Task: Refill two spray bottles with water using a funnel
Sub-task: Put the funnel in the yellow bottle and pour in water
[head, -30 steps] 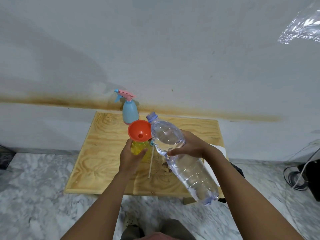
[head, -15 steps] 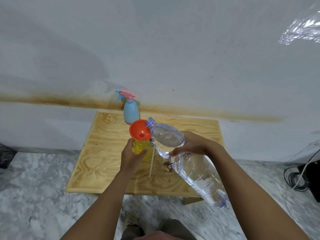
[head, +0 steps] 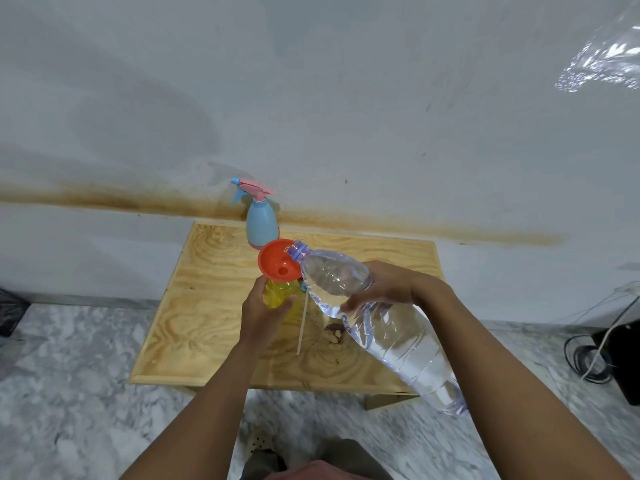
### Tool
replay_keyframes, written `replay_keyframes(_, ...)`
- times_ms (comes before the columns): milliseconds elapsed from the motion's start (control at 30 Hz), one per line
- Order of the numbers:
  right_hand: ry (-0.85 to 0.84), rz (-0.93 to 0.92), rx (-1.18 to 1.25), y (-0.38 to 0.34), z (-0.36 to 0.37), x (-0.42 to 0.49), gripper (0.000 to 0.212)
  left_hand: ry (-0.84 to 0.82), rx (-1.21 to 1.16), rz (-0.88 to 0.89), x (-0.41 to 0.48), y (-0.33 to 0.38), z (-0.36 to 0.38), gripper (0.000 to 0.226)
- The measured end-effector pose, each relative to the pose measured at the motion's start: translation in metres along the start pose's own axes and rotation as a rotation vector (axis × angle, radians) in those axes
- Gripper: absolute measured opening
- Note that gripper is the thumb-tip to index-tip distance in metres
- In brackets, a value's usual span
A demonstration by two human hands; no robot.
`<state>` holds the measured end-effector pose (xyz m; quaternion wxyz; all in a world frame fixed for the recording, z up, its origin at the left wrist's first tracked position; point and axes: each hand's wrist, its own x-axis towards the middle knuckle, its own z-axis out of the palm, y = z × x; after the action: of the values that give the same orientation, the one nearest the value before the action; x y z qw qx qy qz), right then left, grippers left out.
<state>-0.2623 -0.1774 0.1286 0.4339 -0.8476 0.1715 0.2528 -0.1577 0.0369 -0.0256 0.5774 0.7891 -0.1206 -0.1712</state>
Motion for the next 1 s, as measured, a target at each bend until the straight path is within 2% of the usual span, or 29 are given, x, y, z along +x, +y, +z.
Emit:
replay_keyframes(467, 0.005, 0.028, 0.049, 0.0, -0.003, -0.004, 0.063, -0.002, -0.001, -0.009, 0.001, 0.001, 0.002, 0.054)
replay_keyframes(800, 0.008, 0.019, 0.027, -0.003, -0.001, -0.011, 0.044, 0.003, 0.01, -0.004, 0.001, 0.0, 0.001, 0.055)
replay_keyframes(1000, 0.009, 0.0, 0.038, -0.004, -0.001, -0.013, 0.039, 0.005, 0.01, 0.007, 0.002, -0.003, -0.001, 0.056)
